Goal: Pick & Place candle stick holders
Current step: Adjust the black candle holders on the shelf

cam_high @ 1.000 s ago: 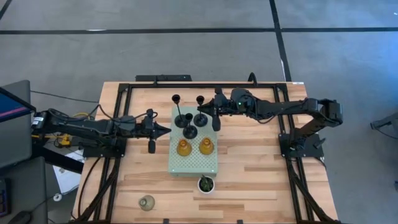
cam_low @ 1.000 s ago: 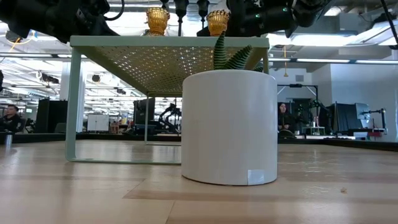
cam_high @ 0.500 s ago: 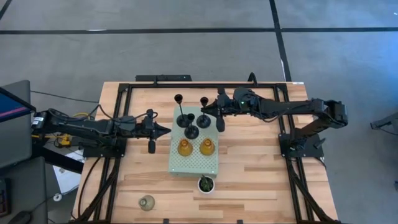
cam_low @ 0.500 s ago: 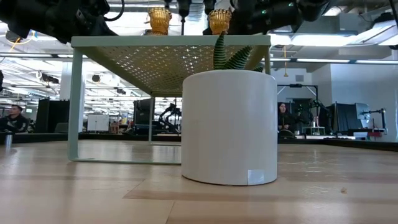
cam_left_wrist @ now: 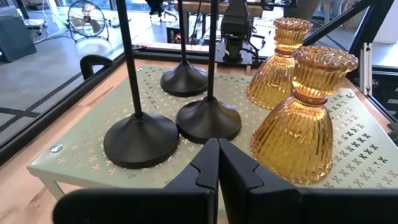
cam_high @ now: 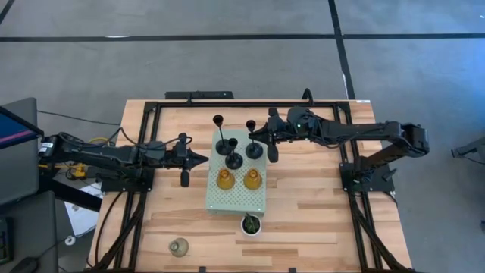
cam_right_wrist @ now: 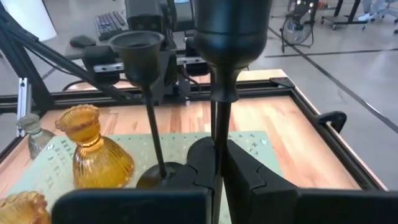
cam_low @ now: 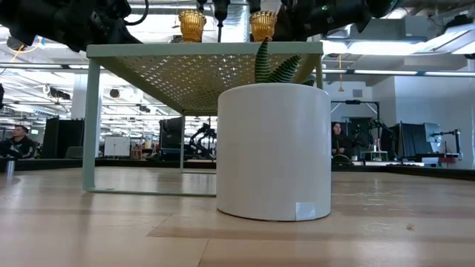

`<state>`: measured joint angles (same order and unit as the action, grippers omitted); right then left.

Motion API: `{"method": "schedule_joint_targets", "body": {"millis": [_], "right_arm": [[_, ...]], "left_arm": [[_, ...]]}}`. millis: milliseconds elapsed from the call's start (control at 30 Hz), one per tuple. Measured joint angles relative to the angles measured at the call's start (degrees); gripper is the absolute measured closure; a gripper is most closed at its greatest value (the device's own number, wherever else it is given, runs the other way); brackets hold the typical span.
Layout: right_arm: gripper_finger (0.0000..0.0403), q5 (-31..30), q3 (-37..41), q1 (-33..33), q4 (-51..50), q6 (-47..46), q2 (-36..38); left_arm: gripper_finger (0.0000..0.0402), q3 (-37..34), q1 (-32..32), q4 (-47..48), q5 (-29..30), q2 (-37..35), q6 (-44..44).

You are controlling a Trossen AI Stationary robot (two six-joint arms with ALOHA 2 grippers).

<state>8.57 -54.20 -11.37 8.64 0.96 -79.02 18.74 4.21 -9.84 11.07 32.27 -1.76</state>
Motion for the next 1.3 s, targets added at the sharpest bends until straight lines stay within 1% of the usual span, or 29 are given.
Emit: {"method": "schedule_joint_targets", "body": {"millis": [133, 733, 1300], "right_arm": [[0.0397, -0.08, -0.13, -0.44, 1.16, 0.04, -0.94], [0.0392, -0.98, -0.13, -1.10, 0.83, 0.52, -0.77], [0.0304, -1.35, 0.12, -1.19, -2.44, 1.19, -0.90]], "left_arm": [[0.0396, 0.00, 0.00, 0.02, 0.00, 0.00, -0.04], [0.0396, 0.00, 0.00, 0.04, 0.00, 0.04, -0.22], [0.0396, 0.00, 0.02, 0.48, 0.00, 0.04, -0.24]]}}
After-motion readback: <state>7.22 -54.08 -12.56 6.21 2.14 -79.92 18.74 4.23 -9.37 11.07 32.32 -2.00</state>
